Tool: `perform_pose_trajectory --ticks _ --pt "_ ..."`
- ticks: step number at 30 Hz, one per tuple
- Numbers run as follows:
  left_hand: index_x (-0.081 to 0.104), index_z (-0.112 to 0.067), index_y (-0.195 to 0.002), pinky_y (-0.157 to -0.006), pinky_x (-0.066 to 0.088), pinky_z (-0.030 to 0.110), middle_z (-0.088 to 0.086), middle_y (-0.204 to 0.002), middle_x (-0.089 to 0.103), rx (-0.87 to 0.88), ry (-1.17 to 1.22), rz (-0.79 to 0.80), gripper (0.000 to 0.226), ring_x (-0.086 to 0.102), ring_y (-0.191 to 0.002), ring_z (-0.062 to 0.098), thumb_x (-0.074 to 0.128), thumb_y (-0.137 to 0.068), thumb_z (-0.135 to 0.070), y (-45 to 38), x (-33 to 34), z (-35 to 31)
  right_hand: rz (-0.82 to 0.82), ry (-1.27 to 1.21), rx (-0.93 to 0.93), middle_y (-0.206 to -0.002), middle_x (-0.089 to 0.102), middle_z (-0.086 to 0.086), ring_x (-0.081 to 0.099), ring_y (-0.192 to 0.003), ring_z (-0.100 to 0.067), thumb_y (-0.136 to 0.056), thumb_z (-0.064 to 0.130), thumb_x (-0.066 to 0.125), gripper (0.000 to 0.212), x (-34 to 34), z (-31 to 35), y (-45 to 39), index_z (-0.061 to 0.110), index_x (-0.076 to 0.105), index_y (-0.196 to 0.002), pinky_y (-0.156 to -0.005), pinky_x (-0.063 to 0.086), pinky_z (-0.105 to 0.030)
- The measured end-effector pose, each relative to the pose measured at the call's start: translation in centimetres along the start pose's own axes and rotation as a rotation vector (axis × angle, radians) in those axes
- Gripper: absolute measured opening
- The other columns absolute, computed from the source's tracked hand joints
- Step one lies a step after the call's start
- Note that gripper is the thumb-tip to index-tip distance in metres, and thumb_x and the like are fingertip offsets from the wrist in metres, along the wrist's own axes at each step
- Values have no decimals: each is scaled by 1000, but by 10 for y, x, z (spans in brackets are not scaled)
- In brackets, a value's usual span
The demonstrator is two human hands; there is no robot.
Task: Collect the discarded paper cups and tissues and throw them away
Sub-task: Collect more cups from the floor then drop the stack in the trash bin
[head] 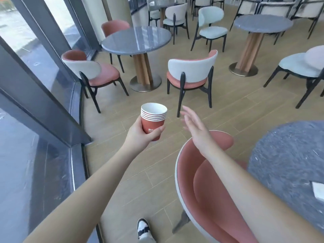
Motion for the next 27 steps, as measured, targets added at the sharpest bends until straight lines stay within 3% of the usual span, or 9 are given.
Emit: perform_pose_trajectory --ticks 5,9,14,19,22,27 --pt "55 -47 -103 -68 48 11 -32 -95 67 -20 20 -43 49 64 -89 -11 75 -62 -66 -38 -54 36 56 25 5 -141 50 27 47 -133 0 -83 83 40 53 63 -1 -46 64 43 -132 -115 38 -44" --pt "54 -50 -102 -65 47 8 -35 -93 66 -31 33 -18 47 63 -88 -13 75 -63 -65 -76 -96 74 25 15 66 -143 50 20 48 -132 -2 -96 62 43 39 116 -8 -90 57 45 -135 -114 40 -43" --pt "54 -47 -105 -63 46 4 -22 -99 69 -25 32 29 50 64 -88 -10 77 -64 -63 -125 -155 106 -51 -23 115 -142 53 15 55 -124 2 -103 45 44 32 176 -10 -146 51 49 -134 -111 45 -37" --pt "55 -43 -109 -61 48 7 -22 -96 69 -20 35 55 54 66 -86 -7 77 -63 -64 -166 -196 121 -86 -8 117 -136 55 21 57 -120 4 -103 46 44 27 205 -6 -182 63 50 -123 -107 48 -32" --pt "54 -46 -105 -62 49 8 -29 -94 68 1 52 70 52 66 -82 -8 77 -62 -65 -186 -206 128 -59 12 140 -137 53 20 55 -123 2 -103 48 43 28 216 -7 -200 60 48 -127 -105 49 -30" --pt "57 -36 -119 -71 52 20 -17 -103 70 -32 86 73 68 66 -89 -4 77 -61 -65 -220 -212 149 -75 28 134 -144 50 16 55 -123 4 -100 56 42 34 216 -10 -229 58 46 -134 -102 49 -27"
Point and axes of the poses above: each hand's wrist, its own y-axis away from the middle knuckle, its own x-axis out of the palm, z = x × y, the point moved 3 cm from there along -y, towards the middle knuckle
